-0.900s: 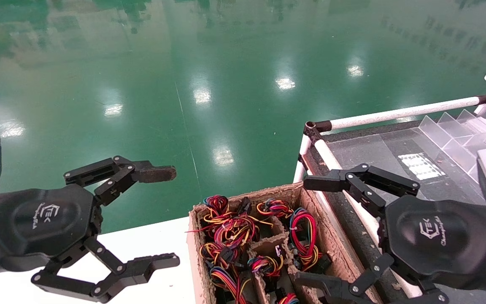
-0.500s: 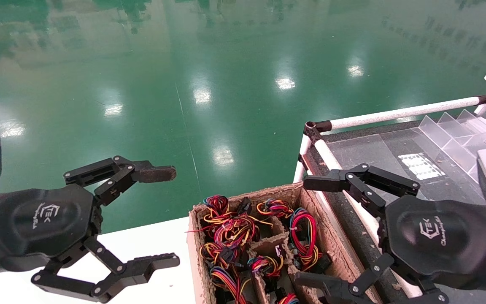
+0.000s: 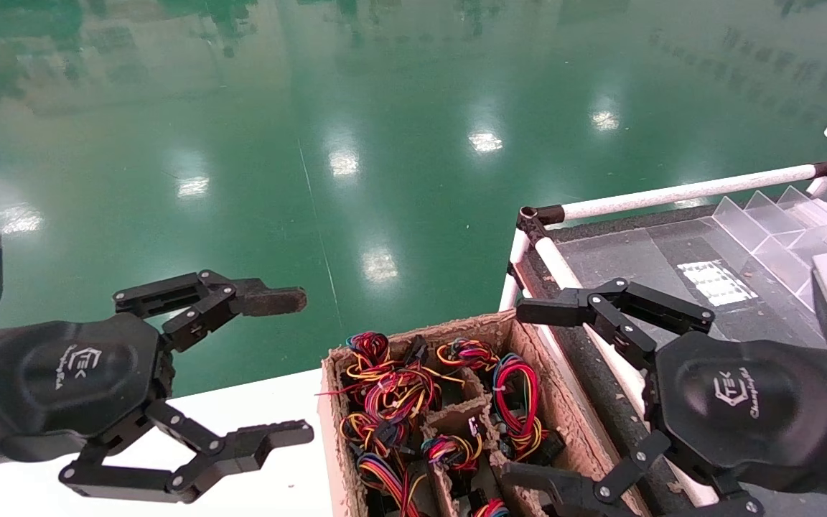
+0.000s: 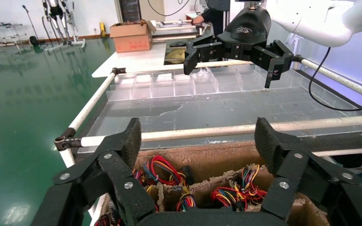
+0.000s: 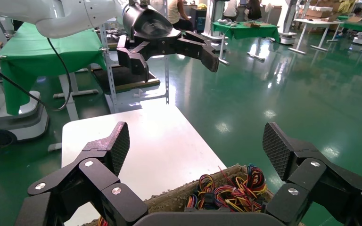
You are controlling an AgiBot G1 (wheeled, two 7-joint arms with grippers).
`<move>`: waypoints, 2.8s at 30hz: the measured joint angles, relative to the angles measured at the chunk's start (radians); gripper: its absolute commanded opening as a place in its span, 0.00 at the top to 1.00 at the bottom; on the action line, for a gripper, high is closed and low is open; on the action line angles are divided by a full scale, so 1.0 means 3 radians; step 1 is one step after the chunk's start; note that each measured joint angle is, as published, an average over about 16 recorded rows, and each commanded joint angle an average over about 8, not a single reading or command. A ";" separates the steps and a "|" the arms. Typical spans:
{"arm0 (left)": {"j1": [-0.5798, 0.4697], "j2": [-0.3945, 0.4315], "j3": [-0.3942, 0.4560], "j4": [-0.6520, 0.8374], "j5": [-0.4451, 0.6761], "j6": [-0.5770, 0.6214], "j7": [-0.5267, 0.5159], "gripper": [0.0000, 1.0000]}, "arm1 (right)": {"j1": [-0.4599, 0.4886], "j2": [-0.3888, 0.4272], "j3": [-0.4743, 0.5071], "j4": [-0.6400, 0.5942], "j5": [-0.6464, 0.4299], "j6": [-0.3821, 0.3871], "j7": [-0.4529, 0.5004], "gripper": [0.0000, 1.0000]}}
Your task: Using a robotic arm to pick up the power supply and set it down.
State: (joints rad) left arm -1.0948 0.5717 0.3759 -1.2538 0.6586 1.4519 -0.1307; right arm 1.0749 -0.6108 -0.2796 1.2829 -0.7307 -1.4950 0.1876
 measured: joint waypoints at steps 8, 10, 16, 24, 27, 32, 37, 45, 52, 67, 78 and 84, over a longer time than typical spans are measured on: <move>0.0000 0.0000 0.0000 0.0000 0.0000 0.0000 0.0000 1.00 | 0.0000 0.0000 0.0000 0.0000 0.0000 0.0000 0.0000 0.00; 0.0000 0.0000 0.0000 0.0000 0.0000 0.0000 0.0000 1.00 | 0.0000 0.0000 0.0000 0.0000 0.0000 0.0000 0.0000 0.00; 0.0000 0.0000 0.0000 0.0000 0.0000 0.0000 0.0000 1.00 | 0.0000 0.0000 0.0000 0.0000 0.0000 0.0000 0.0000 0.00; 0.0000 0.0000 0.0000 0.0000 0.0000 0.0000 0.0000 1.00 | 0.0000 0.0000 0.0000 0.0000 0.0000 0.0000 0.0000 0.00; 0.0000 0.0000 0.0000 0.0000 0.0000 0.0000 0.0000 1.00 | 0.0000 0.0000 0.0000 0.0000 0.0000 0.0000 0.0000 0.00; 0.0000 0.0000 0.0000 0.0000 0.0000 0.0000 0.0000 1.00 | 0.0000 0.0000 0.0000 0.0000 0.0000 0.0000 0.0000 0.00; 0.0000 0.0000 0.0000 0.0000 0.0000 0.0000 0.0000 0.79 | 0.0000 0.0000 0.0000 0.0000 0.0000 0.0000 0.0000 0.00; 0.0000 0.0000 0.0000 0.0000 0.0000 0.0000 0.0000 0.00 | 0.0000 0.0000 0.0000 0.0000 0.0000 0.0000 0.0000 0.00; 0.0000 0.0000 0.0000 0.0000 0.0000 0.0000 0.0000 0.00 | 0.0000 0.0001 0.0000 -0.0001 -0.0002 0.0001 0.0000 0.00; 0.0000 0.0000 0.0000 0.0001 0.0000 0.0000 0.0000 0.00 | 0.0107 0.0054 -0.0164 -0.0006 -0.0543 0.0235 0.0108 0.00; 0.0000 0.0000 0.0000 0.0001 0.0000 0.0000 0.0000 0.00 | 0.0569 -0.0143 -0.0631 -0.0173 -0.1651 0.0381 0.0358 0.26; 0.0000 0.0000 0.0000 0.0001 0.0000 0.0000 0.0000 0.00 | 0.0784 -0.0358 -0.0813 -0.0415 -0.2007 0.0361 0.0330 1.00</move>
State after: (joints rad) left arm -1.0949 0.5716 0.3760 -1.2536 0.6586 1.4520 -0.1306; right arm 1.3102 -0.7182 -0.5235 1.1583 -1.3327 -1.3867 0.2866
